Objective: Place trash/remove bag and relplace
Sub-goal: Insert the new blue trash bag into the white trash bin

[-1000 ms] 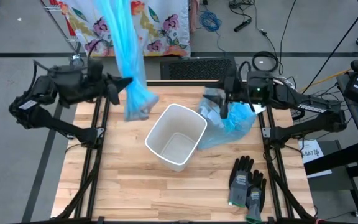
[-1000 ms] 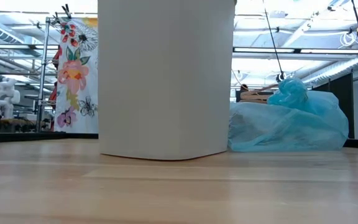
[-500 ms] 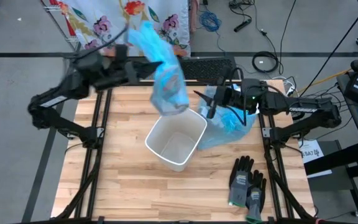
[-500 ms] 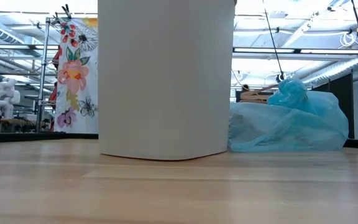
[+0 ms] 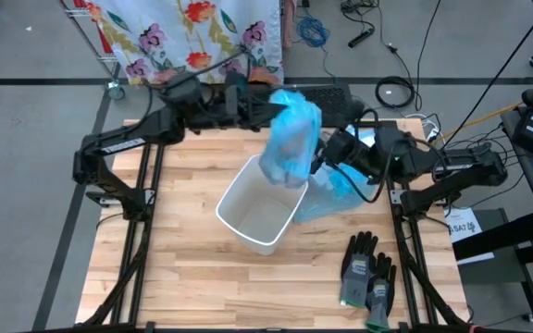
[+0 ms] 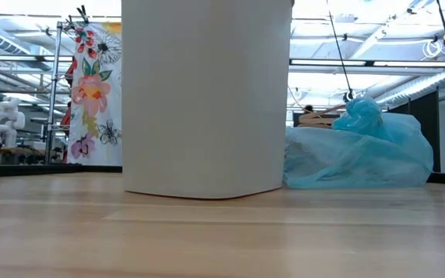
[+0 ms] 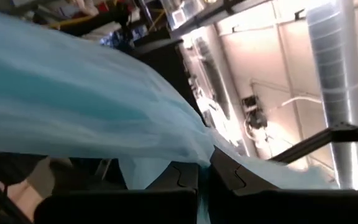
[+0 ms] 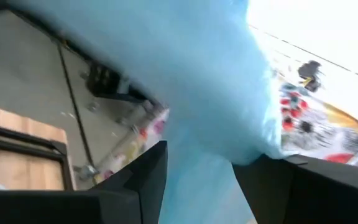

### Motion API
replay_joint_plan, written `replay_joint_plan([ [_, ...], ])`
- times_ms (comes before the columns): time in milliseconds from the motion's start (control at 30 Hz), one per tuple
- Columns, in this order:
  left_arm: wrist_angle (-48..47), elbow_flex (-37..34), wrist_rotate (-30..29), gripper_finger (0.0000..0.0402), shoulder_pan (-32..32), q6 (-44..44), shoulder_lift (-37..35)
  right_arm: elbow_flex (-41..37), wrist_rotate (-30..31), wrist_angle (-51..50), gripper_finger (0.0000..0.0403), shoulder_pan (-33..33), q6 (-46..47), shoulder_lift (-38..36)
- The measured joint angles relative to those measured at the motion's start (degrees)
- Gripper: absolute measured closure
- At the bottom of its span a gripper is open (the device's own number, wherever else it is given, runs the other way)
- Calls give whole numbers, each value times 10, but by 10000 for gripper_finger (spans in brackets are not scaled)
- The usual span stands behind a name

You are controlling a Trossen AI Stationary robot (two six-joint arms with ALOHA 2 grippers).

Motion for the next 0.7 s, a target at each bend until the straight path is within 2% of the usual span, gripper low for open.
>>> replay_joint_plan([
  [133,1,0,32,390,6,-1,14,0,87,10,234,36,-30,0],
  [367,30,0,58,389,38,-1,11,0,235,7,234,108,-14,1],
  [467,59,0,82,389,51,-15,5,0,264,8,234,132,5,1],
  [700,58,0,142,389,50,-44,6,0,266,30,234,141,-5,9],
])
